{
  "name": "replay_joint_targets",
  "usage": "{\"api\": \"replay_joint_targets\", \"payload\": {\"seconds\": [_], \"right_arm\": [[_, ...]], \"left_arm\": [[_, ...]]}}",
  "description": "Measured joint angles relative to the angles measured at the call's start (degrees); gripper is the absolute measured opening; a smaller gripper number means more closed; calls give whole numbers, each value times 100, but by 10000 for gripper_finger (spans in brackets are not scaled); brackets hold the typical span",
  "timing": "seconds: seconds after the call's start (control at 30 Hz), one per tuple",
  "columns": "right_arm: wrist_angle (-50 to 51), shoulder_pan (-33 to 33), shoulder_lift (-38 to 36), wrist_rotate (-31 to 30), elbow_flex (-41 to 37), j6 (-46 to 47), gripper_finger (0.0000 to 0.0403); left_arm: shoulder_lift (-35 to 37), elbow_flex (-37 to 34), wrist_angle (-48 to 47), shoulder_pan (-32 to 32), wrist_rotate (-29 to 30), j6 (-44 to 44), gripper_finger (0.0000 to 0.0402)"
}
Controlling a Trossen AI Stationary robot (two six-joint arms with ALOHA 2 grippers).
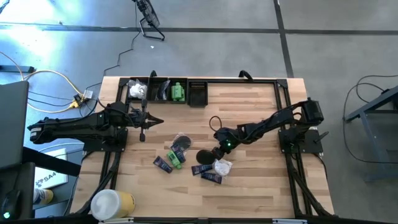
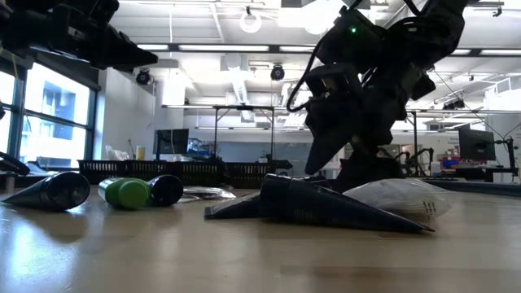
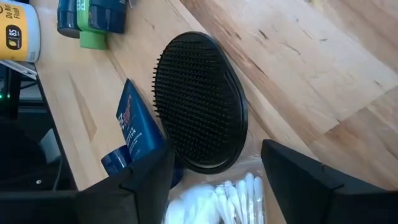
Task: Pick & Place Travel size toiletries
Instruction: Put the hairbrush into the middle left black bin
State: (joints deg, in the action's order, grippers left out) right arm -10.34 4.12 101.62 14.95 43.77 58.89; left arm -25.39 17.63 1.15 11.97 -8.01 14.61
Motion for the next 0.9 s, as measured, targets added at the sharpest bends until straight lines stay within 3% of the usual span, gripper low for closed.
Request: {"api": "replay_joint_targets", "payload": {"seconds": [0.4,0.73,0.9], "right_arm": [[-84,8,14,-539,-7,-71,238],[-12,112,18,-927,94,-662,238],[56,111,18,-900,98,-660,217]], "left_arm": [[0,0,0,0,11,5,1],[0,0,0,1,20,8,1],[0,0,0,0,17,7,1]]}}
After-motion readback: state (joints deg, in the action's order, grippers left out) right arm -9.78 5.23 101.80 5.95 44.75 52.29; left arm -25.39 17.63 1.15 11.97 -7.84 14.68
